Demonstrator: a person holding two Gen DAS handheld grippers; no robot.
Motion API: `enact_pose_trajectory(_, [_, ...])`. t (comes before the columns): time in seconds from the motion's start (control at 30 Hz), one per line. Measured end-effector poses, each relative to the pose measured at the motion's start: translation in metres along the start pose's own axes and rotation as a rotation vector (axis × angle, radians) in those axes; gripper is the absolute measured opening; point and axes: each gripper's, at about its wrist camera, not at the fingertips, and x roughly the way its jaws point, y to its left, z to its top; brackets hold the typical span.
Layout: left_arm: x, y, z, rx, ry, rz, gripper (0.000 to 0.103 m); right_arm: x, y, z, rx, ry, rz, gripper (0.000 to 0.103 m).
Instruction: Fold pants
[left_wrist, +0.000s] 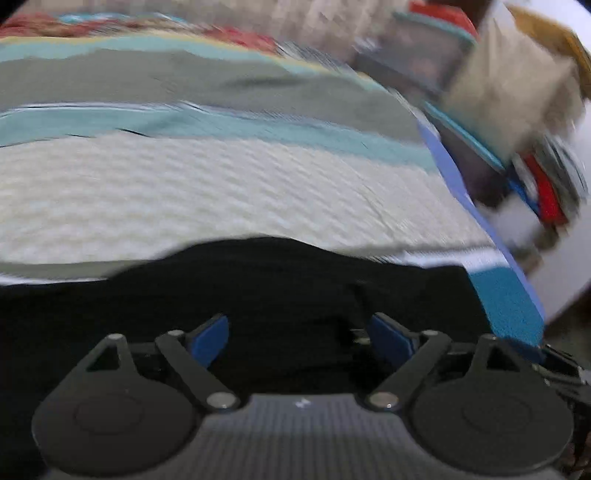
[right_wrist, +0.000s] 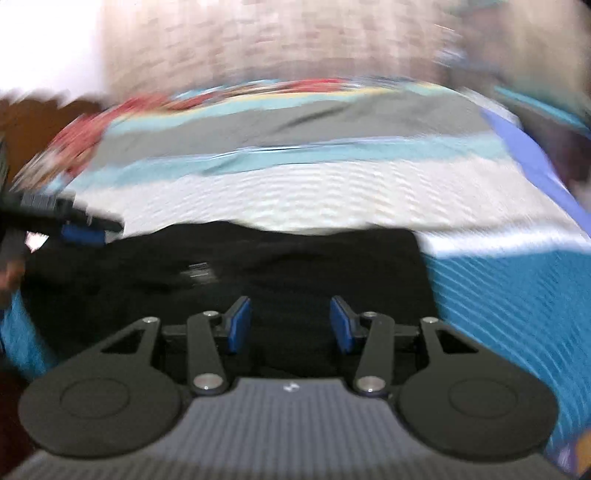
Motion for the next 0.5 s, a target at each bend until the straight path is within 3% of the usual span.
enact_pose_trajectory(0.07, [0.03, -0.019, -0.001, 0.0, 0.066, -0.044, 0.091, 0.0, -0.021, -0.006, 0.098, 0.001, -0.073, 0.051])
enact_pose_trajectory(0.13, [0.052, -0.033, -0.006, 0.019, 0.113, -0.035, 0.08, 0.006, -0.039, -0.01, 0.18, 0.012, -0.134, 0.054])
enact_pose_trajectory(0.17, [0.064, -0.041, -0.01, 0.056, 0.138, -0.008, 0.055, 0.01, -0.047, -0.013, 0.223, 0.029, -0.15, 0.054])
enact_pose_trajectory(0.23, [0.075, -0.052, -0.021, 0.175, 0.122, 0.066, 0.045, 0.022, -0.056, -0.021, 0.292, 0.065, -0.144, 0.052])
enact_pose_trajectory(0.27, [0.074, -0.057, -0.028, 0.249, 0.081, 0.083, 0.044, 0.026, -0.054, -0.026, 0.282, 0.057, -0.153, 0.041])
enact_pose_trajectory(0.3, [0.075, -0.061, -0.032, 0.284, 0.067, 0.098, 0.044, 0.029, -0.045, -0.029, 0.217, 0.055, -0.181, 0.037])
enact_pose_trajectory(0.33, [0.075, -0.063, -0.036, 0.304, 0.057, 0.113, 0.046, 0.032, -0.034, -0.03, 0.14, 0.051, -0.209, 0.037])
enact_pose_trajectory(0.4, [0.072, -0.068, -0.04, 0.341, 0.036, 0.16, 0.06, 0.035, -0.014, -0.03, 0.052, 0.049, -0.265, 0.038])
enact_pose_trajectory(0.43, [0.068, -0.067, -0.04, 0.334, 0.036, 0.171, 0.062, 0.035, -0.008, -0.029, 0.031, 0.047, -0.28, 0.038])
enact_pose_trajectory(0.5, [0.05, -0.059, -0.03, 0.265, 0.04, 0.126, 0.06, 0.025, -0.004, -0.025, 0.04, 0.031, -0.297, 0.04])
